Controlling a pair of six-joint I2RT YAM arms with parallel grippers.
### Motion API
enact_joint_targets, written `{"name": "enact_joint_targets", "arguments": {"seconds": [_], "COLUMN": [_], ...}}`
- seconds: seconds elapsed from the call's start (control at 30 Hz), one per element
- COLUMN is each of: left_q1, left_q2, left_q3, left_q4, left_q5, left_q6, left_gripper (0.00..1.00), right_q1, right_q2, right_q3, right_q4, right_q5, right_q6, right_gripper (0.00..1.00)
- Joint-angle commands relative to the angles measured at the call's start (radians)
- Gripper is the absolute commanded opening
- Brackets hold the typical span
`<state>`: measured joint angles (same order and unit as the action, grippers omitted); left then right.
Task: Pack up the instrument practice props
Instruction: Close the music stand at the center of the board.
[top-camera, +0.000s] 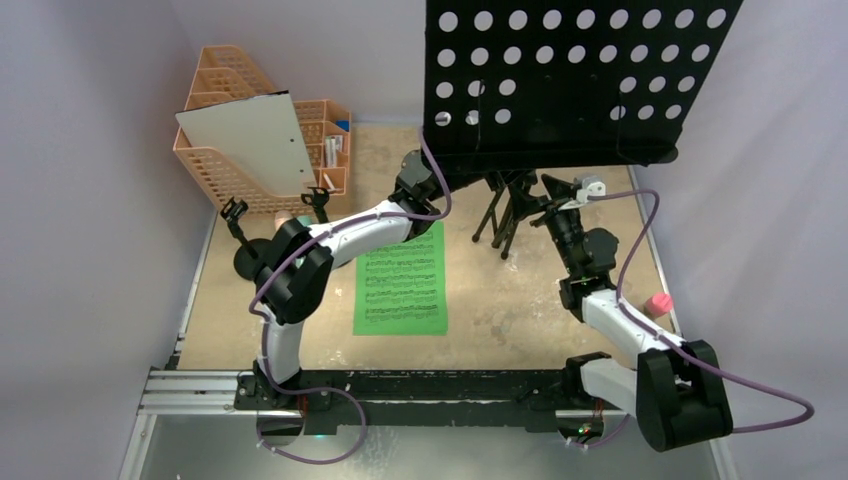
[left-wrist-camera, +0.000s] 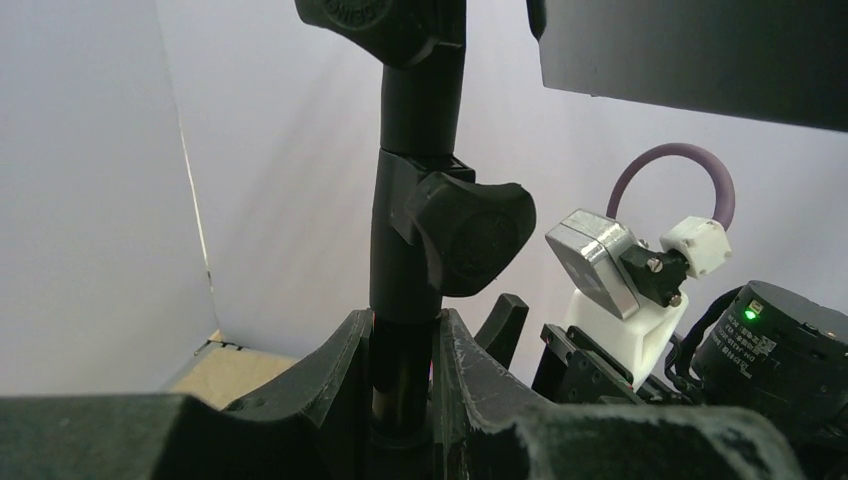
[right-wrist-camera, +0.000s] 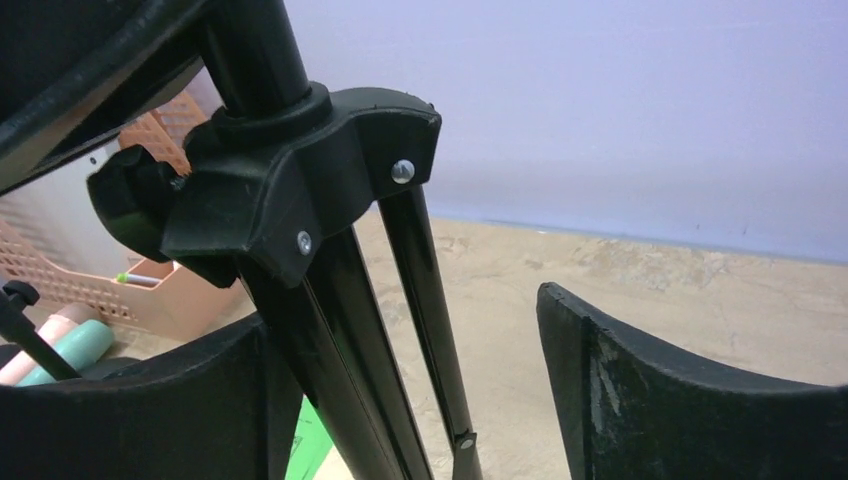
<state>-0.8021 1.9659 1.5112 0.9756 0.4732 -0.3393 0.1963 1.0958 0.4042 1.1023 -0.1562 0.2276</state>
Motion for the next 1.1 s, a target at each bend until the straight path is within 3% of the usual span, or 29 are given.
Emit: {"name": "enact_joint_targets", "arguments": {"seconds": [0.0,0.2,0.63,1.07], "left_q1": [-0.001,0.001,0.011,0.012], "left_q2": [-0.066,-0.063,-0.052,-0.051], "left_q3": [0.0,0.0,-0.013,-0.001], "left_q4": [0.002,-0.003,0.018,0.019], "left_q5": [0.008,-0.018,-0.024,-0.089], "left_q6": [-0.018,-0.026,-0.059,-0.103], "left_gripper": [0.0,0.0,0.0,0.0], "right_q1": [0.002,0.002,0.002,0.019], "right_q2": [0.037,0.086,0.141,0.319], "right_q3": [0.021,0.036,0.022,0.124], "right_q4": [0.097,0.114,0.19,0.316], "right_q5": [-0.04,-0.154,-0.111,-0.108], "right_q6": [-0.006,0.007,0.044,0.089], "right_gripper": [0.84,0.89,0.95,0.85]}}
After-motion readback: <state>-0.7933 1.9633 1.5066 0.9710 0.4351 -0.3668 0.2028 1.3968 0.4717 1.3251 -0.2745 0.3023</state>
